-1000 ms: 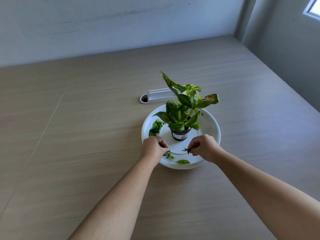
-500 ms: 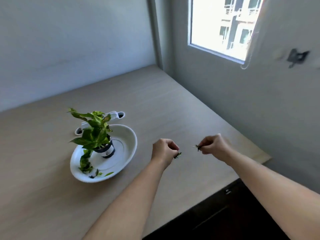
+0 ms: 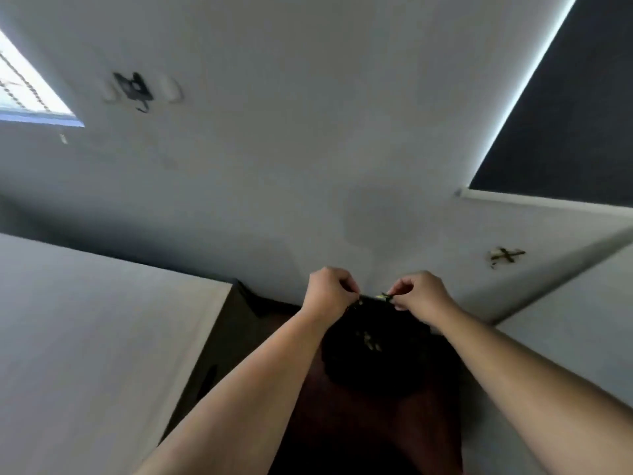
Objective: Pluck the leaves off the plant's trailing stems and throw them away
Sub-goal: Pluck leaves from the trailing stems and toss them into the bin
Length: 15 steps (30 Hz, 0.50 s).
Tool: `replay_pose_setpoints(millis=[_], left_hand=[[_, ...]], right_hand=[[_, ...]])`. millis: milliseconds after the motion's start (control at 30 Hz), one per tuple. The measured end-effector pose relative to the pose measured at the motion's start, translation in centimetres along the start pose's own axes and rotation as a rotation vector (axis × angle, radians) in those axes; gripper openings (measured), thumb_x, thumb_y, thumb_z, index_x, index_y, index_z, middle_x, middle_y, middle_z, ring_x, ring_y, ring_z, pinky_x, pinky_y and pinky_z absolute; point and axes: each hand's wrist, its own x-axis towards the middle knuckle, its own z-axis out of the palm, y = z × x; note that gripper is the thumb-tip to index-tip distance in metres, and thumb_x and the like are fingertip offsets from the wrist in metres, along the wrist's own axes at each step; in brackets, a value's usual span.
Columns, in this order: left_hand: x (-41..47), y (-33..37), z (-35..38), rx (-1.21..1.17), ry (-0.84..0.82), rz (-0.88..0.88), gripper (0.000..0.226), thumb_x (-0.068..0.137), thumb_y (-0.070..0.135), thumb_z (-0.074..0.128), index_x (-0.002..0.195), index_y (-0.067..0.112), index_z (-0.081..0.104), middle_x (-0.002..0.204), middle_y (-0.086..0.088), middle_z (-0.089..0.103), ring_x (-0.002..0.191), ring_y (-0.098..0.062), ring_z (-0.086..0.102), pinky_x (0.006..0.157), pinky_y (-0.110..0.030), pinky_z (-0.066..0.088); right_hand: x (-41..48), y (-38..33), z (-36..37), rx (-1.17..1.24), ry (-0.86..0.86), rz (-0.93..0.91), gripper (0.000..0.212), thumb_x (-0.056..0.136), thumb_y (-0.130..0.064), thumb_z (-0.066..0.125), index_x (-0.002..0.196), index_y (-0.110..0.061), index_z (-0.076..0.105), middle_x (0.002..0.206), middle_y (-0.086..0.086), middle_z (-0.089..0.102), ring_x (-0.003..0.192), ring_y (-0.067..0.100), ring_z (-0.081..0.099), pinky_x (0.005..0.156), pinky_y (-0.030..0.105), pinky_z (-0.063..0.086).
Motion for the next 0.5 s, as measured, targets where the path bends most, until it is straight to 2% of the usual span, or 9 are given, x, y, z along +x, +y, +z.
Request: replay_pose_setpoints(millis=[100,167,233,267,333,400,500], left_hand=[[2.5,-1.1,4.7,0.049,-0.13,-0.016,0.008,0.074,0.004,0.07,0.077,0.01,0.075,0.079,-0.004,0.072,0.074,-0.011,0.061,0.067,-0.014,0.043],[4.5,-2.4,7.6,0.07,-0.197,-0.037,0.007,0.075,0.005,0.071,0.078,0.01,0.075,0.08,-0.004,0.071,0.072,-0.009,0.059,0.065,-0.014,0.042],[6.3,-3.8,9.7,0.072,-0.247,-0.07,0.004,0.077,0.007,0.072,0.078,0.01,0.074,0.076,-0.001,0.067,0.069,-0.009,0.058,0.063,-0.016,0.044],[7.4,-4.4,10.7,0.072,-0.269,-0.078,0.004,0.079,0.007,0.072,0.079,0.01,0.074,0.073,0.002,0.065,0.066,-0.007,0.057,0.06,-0.015,0.044],[9.5,-5.4,12.4,0.071,-0.297,-0.094,0.003,0.08,0.008,0.072,0.081,0.011,0.072,0.075,0.003,0.063,0.064,-0.005,0.055,0.057,-0.012,0.042],[11.1,-6.0,13.4,0.06,-0.321,-0.087,0.008,0.078,0.01,0.074,0.086,0.01,0.071,0.081,0.001,0.064,0.073,-0.008,0.058,0.069,-0.017,0.048],[12.6,-6.5,13.9,0.082,-0.352,-0.072,0.02,0.076,0.01,0.077,0.094,0.008,0.068,0.09,-0.003,0.066,0.085,-0.014,0.06,0.083,-0.024,0.049]], right_hand=[[1.2,5.0,0.6,-0.018,0.035,0.111,0.028,0.07,0.0,0.072,0.056,-0.022,0.063,0.054,-0.001,0.061,0.047,0.008,0.057,0.051,0.013,0.049],[2.6,7.8,1.5,-0.022,0.032,0.163,0.029,0.072,0.003,0.07,0.058,-0.021,0.062,0.052,-0.001,0.058,0.043,0.003,0.054,0.045,0.009,0.045],[3.8,9.7,2.2,-0.027,0.065,0.204,0.019,0.073,0.004,0.069,0.066,-0.013,0.067,0.057,0.003,0.06,0.04,0.0,0.054,0.04,0.004,0.04],[4.7,10.6,2.7,-0.025,0.089,0.217,0.015,0.073,0.003,0.069,0.07,-0.011,0.07,0.061,0.005,0.062,0.044,0.0,0.056,0.044,0.005,0.042],[6.4,11.9,3.5,-0.025,0.102,0.239,0.013,0.074,0.002,0.068,0.078,-0.01,0.073,0.071,0.006,0.066,0.062,0.01,0.063,0.064,0.018,0.054],[7.5,12.7,4.1,0.001,0.071,0.262,0.02,0.077,0.0,0.066,0.092,-0.01,0.073,0.086,0.008,0.07,0.079,0.019,0.066,0.082,0.034,0.057],[8.3,13.2,4.5,0.02,0.045,0.297,0.03,0.08,-0.002,0.065,0.108,-0.012,0.068,0.108,0.009,0.069,0.097,0.022,0.066,0.091,0.042,0.055]])
